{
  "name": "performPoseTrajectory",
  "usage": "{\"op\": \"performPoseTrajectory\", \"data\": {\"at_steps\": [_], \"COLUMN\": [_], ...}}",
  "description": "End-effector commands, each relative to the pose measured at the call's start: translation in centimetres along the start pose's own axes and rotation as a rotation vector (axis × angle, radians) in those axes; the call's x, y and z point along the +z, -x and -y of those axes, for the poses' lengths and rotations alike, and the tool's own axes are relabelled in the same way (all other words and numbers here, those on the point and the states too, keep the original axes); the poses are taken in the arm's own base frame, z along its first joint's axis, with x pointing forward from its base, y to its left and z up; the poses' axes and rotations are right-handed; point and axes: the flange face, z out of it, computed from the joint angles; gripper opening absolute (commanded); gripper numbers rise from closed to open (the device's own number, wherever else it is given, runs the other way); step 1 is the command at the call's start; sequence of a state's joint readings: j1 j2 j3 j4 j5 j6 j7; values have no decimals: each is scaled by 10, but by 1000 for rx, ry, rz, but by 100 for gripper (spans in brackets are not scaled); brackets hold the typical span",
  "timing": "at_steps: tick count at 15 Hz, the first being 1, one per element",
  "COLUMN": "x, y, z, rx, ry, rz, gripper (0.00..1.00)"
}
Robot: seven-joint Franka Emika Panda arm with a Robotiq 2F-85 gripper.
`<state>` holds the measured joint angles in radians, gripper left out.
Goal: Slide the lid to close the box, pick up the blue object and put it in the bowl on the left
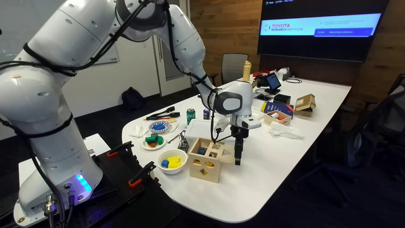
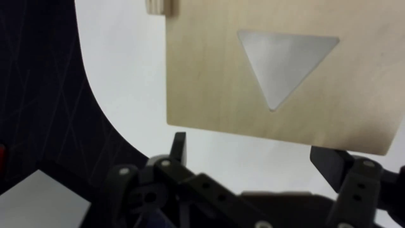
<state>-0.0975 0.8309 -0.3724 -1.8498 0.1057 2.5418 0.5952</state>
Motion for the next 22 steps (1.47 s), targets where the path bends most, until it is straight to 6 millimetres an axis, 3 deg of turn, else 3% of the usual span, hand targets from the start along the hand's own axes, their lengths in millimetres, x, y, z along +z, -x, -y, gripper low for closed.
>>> {"op": "performPoseTrajectory", "data": {"at_steps": [1,12,13,17,20,22], "x": [-18,-46,-53,-114,-146,-149], "y": [14,64,65,73,103,137], "z": [-6,-2,-4,-20,-38,-50], "rx": [5,-26,-21,-16,-71,-112], "ry": [-2,29,12,-112,-176,-210], "rz": [122,224,204,55,85,119], "gripper": [100,100,100,100,100,100]}}
